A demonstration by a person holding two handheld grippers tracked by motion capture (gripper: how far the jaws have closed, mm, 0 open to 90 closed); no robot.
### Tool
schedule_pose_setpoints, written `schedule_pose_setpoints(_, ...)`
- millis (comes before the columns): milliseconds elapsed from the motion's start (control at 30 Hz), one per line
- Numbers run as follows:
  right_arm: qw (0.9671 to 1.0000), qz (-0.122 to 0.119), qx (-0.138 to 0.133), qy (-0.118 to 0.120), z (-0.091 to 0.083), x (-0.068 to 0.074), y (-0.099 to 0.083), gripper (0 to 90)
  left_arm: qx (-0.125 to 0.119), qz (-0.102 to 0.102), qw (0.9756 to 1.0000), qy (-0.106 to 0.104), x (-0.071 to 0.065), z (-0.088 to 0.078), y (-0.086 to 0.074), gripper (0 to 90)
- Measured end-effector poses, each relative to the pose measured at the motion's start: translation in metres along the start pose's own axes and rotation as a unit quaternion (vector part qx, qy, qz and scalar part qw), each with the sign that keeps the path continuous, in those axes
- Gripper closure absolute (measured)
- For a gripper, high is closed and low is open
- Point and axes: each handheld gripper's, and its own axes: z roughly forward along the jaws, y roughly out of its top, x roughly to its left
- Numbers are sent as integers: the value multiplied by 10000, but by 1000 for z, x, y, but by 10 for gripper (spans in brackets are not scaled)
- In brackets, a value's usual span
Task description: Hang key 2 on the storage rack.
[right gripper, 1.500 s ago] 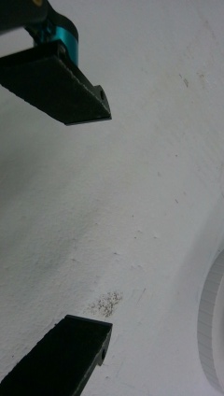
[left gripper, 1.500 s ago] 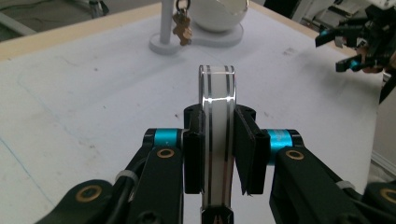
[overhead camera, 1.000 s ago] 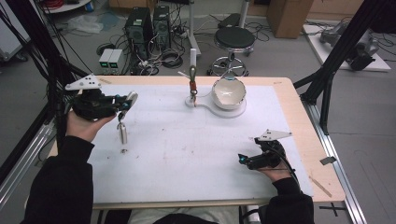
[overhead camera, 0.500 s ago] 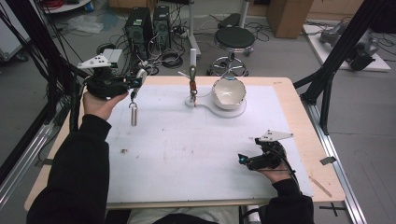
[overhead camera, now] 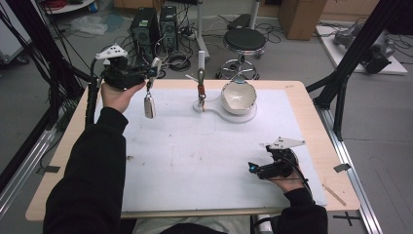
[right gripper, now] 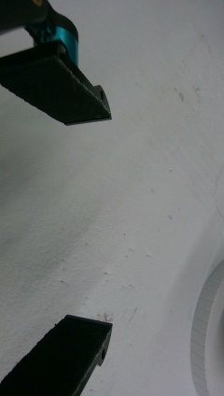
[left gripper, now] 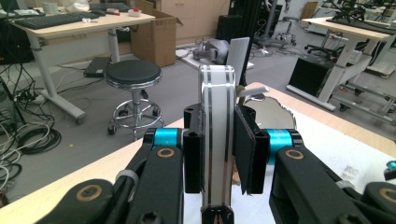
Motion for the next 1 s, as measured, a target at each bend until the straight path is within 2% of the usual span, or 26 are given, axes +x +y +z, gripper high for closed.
schedule_pose_setpoints(133, 9999, 49, -84, -33, -5, -1, -1, 7, -30, -92, 10000, 21, 5, 10, 3, 746)
schedule_pose_setpoints(333, 9998, 110, -136, -60, -7, -3, -3, 7, -10, 31, 9998, 188, 12, 28, 6, 746)
schedule_pose_setpoints(467, 9998, 127, -123, -60, -8, -3, -4, 7, -36, 35, 9997, 252, 20, 43, 0, 746)
schedule_pose_setpoints(600, 9997, 141, -152, -87, -9, -4, -4, 7, -129, -88, 9992, 360, 28, 53, -6, 746)
schedule_pose_setpoints(667, 9997, 168, -155, -91, -9, -4, -3, 7, -125, -49, 9987, 486, 30, 56, -8, 746)
schedule_pose_setpoints(867, 9998, 140, -142, -99, -7, -5, -2, 7, -62, 11, 9987, 504, 28, 65, -6, 747)
schedule_pose_setpoints(1000, 9997, 111, -180, -87, -7, -6, -1, 7, -158, -92, 9988, 457, 27, 72, 0, 746)
